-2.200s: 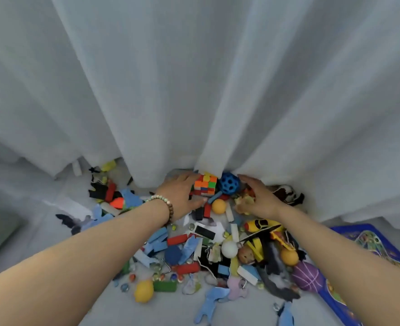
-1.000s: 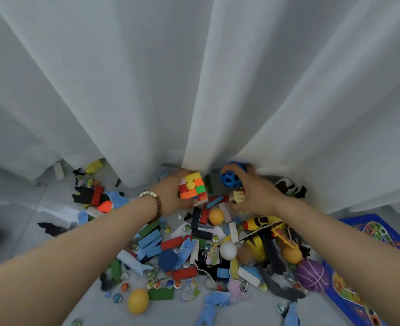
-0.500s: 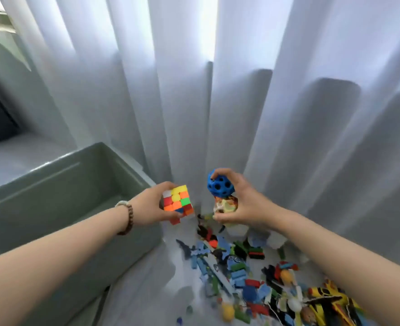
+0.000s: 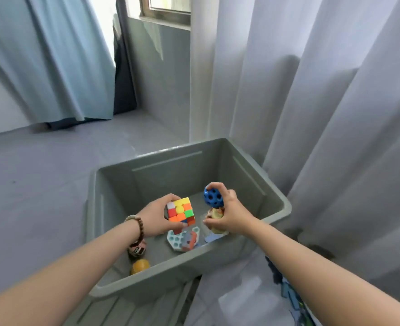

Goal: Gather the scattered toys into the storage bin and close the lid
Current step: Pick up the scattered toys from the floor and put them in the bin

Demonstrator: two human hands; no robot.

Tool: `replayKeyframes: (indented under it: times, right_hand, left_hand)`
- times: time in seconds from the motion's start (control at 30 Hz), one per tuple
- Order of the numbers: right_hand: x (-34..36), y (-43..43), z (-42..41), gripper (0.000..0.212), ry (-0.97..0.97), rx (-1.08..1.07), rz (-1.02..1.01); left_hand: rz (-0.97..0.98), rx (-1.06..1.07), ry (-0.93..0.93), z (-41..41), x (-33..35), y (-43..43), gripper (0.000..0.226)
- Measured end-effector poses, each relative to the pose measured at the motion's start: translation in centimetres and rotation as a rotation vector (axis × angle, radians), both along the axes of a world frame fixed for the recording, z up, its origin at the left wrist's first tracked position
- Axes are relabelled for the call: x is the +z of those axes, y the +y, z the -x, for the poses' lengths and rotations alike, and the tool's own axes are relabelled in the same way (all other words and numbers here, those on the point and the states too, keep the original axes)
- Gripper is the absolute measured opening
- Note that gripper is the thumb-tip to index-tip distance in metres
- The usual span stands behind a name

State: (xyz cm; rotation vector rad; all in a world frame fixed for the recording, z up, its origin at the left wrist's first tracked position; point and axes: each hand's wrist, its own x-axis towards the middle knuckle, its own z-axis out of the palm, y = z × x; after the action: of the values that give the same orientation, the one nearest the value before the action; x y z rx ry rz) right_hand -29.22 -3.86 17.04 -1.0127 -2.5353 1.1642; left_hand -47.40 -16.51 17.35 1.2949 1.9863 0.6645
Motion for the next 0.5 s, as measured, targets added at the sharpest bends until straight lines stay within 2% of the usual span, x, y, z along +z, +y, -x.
replayKeyframes:
  times: [0.07,0.17,0.33,0.5]
  right_hand:
    - [-2.3,0.3,1.2,0.071,-0.034,0.002,0.015]
    - [-4.1,0.9,2.3,0.078,-0.078,0.042,-0.066]
    - [-4.0,2.4,1.3,0.073,-0.046,-0.039,-0.176]
    - [-1.9,3.5,-4.5,0.068,-0.106,-0.102,-0.255]
  left_hand:
    - [0.009,0.021,-0.001,0.8,-1.8,0.0,0.055]
    - [-0.011,0.086,0.005,1.6,-3.8,0.3,0.059]
    - [-0.078,0.239,0.041,1.6,-4.1,1.0,0.056]
    - [-0.122,0.147,0.114,-0.6,-1.3,2.1,0.050]
